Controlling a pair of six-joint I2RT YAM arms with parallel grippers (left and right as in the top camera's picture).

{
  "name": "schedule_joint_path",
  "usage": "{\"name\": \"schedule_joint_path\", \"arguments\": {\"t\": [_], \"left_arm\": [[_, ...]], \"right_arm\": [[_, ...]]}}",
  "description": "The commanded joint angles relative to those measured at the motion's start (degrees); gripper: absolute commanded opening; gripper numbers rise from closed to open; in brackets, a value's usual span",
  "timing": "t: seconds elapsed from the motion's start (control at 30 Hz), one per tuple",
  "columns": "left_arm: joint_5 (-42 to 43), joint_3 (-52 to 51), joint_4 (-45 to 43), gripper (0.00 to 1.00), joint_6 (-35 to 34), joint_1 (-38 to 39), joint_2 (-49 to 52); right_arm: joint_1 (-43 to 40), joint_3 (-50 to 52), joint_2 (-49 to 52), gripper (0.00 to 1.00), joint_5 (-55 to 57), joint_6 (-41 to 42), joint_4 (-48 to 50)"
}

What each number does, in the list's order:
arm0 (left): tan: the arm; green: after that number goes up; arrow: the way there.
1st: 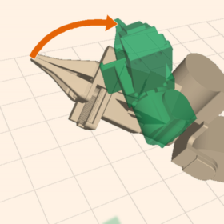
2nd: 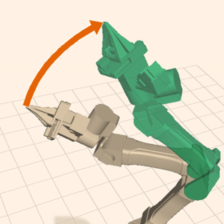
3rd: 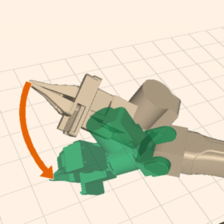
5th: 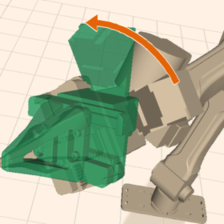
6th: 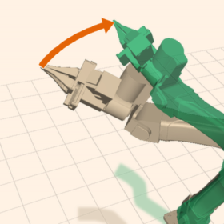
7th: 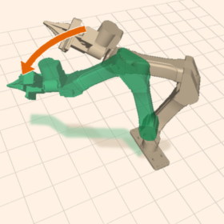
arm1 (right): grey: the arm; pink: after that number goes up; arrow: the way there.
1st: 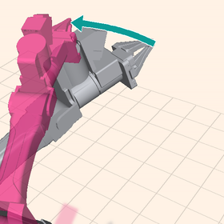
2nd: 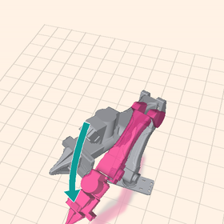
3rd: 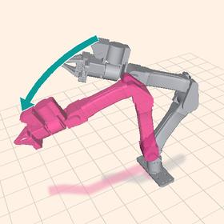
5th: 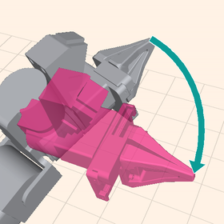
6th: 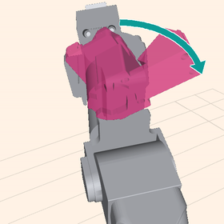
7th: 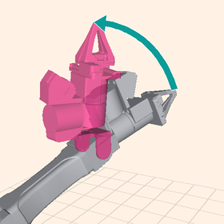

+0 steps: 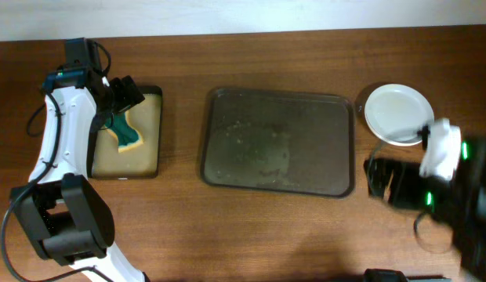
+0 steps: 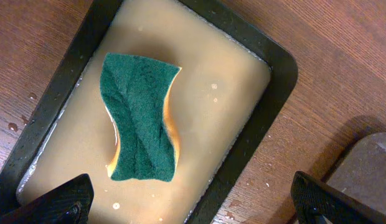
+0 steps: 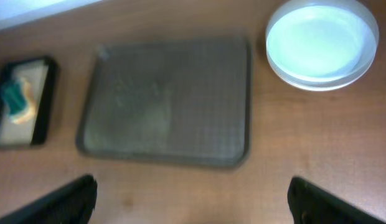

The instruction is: Clean dirty plates on tray and stack at the side

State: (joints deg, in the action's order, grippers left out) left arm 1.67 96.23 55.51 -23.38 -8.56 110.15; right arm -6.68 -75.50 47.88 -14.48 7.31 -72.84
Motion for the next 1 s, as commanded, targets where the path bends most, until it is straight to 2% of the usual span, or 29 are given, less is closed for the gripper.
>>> {"name": "schedule_joint_path", "arguments": {"t": [0.0,0.17,0.27,0.53,0.77,0.97], "left_arm": [[0.1,0.6,-0.1,0.99,0.3,0.0,-0.8],[0.1,0.6,-0.1,0.99,0.3,0.0,-0.8],[0.1,0.6,-0.1,0.99,0.3,0.0,-0.8],[0.1,0.6,-0.1,0.99,0.3,0.0,-0.8],[0.1,0.6,-0.1,0.99,0.3,0.0,-0.8],[0.1,0.6,-0.1,0.99,0.3,0.0,-0.8]], "right_arm": [[0.4,14.9,-17.9,0.98,-1.6,-0.5,11.8],[6.0,37.8,-39.6,0.98,-1.0,-0.5,33.6],[7.1,50.4,-47.8,0.98,-1.1,0.0,45.0],[7.1,67.2,-47.7,0.98,2.8,0.7,70.1],[8.6,75.2,-47.7,0.98,11.7,0.6,79.2],[8.5,75.2,-47.6,0.98,15.2,0.2,68.3]]}}
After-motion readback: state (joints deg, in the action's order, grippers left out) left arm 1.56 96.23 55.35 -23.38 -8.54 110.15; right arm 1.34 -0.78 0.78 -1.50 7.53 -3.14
